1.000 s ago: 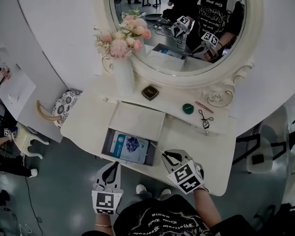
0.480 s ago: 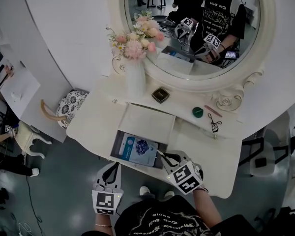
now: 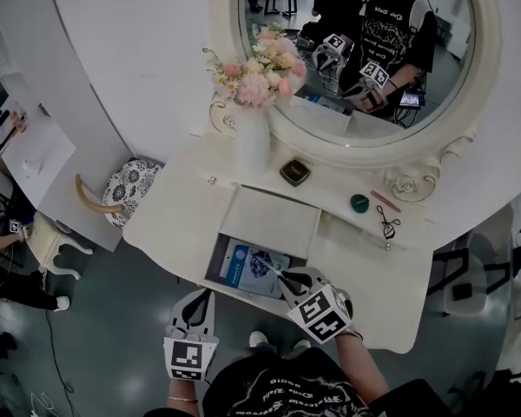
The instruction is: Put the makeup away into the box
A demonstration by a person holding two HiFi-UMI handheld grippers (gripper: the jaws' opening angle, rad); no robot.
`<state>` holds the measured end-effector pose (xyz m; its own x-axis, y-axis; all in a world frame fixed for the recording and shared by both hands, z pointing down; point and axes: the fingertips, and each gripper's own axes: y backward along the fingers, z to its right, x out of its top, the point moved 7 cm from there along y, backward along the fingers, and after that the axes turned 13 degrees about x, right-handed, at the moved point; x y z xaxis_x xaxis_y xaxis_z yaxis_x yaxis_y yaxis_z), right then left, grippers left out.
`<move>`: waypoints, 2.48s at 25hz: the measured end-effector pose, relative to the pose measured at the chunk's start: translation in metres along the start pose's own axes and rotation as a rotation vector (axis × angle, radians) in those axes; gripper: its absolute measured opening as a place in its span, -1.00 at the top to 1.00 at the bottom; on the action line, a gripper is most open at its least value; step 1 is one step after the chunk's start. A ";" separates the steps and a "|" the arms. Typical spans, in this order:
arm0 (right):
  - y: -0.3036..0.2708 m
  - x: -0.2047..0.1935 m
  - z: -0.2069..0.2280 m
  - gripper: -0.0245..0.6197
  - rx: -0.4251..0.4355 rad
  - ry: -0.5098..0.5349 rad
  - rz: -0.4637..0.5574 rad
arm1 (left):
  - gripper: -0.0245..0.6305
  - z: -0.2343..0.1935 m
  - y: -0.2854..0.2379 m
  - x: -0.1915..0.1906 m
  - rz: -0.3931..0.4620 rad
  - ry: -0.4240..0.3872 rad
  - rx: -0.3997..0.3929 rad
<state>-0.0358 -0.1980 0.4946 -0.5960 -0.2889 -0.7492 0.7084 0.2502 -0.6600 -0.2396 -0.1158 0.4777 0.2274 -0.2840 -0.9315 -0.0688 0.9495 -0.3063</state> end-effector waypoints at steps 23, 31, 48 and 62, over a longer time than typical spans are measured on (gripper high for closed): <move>-0.052 0.019 -0.005 0.79 0.065 0.023 -0.084 | 0.87 -0.037 -0.007 -0.007 -0.006 0.010 0.032; -0.061 0.019 -0.007 0.79 0.080 0.022 -0.112 | 0.87 -0.044 -0.007 -0.008 -0.006 0.018 0.035; -0.087 0.015 -0.010 0.79 0.132 0.029 -0.185 | 0.88 -0.053 -0.007 -0.012 -0.016 0.017 0.059; -0.093 0.013 -0.009 0.77 0.144 0.049 -0.238 | 0.88 -0.056 0.000 -0.018 -0.027 0.032 0.091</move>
<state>-0.1130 -0.2168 0.5459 -0.7670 -0.2781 -0.5783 0.5906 0.0462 -0.8056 -0.2980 -0.1184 0.4833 0.1966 -0.3123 -0.9294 0.0254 0.9492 -0.3136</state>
